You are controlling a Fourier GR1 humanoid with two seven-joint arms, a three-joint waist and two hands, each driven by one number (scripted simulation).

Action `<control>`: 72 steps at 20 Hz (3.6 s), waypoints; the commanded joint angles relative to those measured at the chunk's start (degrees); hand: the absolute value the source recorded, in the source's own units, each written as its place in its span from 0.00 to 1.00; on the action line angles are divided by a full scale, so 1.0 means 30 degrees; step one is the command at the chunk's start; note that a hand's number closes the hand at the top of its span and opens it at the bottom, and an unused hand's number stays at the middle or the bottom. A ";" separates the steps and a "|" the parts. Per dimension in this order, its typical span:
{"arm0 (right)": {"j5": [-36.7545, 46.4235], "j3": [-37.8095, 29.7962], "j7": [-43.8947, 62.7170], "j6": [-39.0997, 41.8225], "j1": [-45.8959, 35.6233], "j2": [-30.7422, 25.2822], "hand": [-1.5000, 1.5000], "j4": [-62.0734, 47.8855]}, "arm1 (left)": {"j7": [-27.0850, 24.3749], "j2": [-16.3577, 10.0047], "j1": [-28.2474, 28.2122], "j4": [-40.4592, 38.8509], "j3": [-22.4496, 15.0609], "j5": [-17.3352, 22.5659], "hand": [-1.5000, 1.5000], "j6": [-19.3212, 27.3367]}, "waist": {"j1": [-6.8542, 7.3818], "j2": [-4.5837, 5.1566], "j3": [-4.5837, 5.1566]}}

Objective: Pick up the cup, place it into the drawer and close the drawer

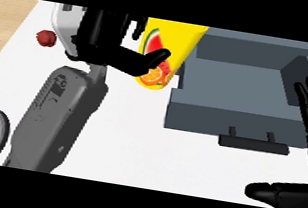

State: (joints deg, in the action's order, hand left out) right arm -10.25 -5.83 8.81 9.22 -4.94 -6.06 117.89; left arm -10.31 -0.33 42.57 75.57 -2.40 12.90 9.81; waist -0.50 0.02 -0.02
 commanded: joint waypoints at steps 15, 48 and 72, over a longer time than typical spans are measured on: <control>-0.0639 -0.0497 -0.0390 0.0679 0.0021 -0.0319 0.00 -0.0602 | -0.1309 0.0109 0.7352 -0.9703 -0.1997 0.1924 1.00 0.3371 | -0.0394 0.0094 -0.0004; -0.1528 -0.0158 -0.0366 0.1018 -0.1272 -0.0108 0.00 -0.0843 | -0.2823 0.0109 1.0342 -1.6938 -1.1178 0.7665 0.00 0.6633 | -0.1987 0.0420 -0.0023; -0.0236 0.0154 -0.0275 0.3992 0.0949 -0.2615 1.00 0.0870 | -0.4280 -0.2821 0.6457 -0.9644 -0.7079 1.1039 0.00 0.4683 | 0.0745 -0.0266 0.0018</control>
State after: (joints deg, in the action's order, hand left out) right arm -14.74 -6.21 9.07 19.60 -3.85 -12.44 119.46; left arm -24.72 -5.19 66.98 39.59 -24.81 45.29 23.06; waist 0.67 -0.43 0.02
